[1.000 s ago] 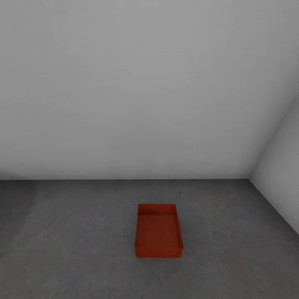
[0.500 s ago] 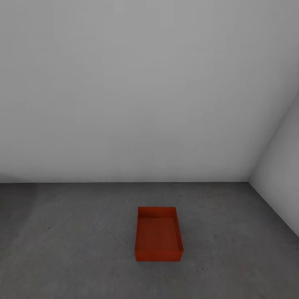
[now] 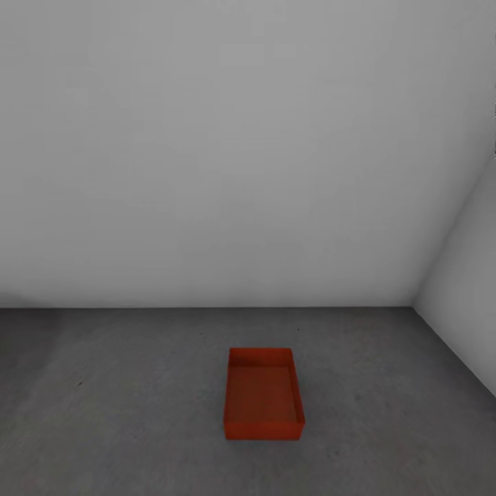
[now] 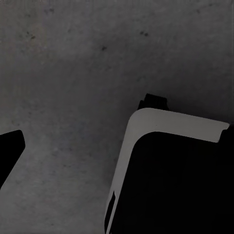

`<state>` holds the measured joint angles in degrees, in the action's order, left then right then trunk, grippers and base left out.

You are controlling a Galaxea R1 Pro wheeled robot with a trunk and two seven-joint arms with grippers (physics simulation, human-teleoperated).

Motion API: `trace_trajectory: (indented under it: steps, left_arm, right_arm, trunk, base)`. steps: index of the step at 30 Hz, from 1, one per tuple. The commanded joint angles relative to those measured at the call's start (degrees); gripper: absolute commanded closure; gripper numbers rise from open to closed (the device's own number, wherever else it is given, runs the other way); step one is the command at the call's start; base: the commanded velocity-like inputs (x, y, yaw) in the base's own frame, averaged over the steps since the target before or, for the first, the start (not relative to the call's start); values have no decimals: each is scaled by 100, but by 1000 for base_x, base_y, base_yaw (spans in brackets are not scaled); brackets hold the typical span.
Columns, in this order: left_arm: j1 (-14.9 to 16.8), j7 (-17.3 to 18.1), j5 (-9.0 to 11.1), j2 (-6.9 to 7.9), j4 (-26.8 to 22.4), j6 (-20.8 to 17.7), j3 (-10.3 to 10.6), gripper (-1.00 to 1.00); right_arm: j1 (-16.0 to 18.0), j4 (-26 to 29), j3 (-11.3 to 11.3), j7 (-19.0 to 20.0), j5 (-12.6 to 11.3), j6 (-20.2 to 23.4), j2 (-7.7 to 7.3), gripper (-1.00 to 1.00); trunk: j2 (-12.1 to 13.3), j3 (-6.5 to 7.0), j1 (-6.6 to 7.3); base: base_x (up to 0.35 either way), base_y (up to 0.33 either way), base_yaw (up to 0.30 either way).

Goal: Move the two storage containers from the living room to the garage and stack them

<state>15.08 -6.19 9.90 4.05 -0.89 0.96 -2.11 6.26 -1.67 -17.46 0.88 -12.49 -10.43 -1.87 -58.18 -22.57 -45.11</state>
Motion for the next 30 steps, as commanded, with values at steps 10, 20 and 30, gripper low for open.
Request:
trace_trajectory:
  steps: [10, 20, 30]
  left_arm:
    - [2, -5, 29, -1, 1, 10, -18, -100]
    - [3, -5, 29, -1, 1, 10, -18, -100]
    - [1, -5, 29, -1, 1, 10, -18, -100]
  right_arm:
    - [7, -18, -87, 17, 3, -40, -6, -100]
    - [7, -18, -91, 18, 1, -48, -4, -100]
    - [7, -18, -94, 18, 8, -56, -7, -100]
  trunk:
    - [-4, 88, 0]
    - [-4, 182, 0]
    - [-4, 275, 0]
  base:
    - [0, 0, 0]
    - [0, 0, 0]
    - [0, 0, 0]
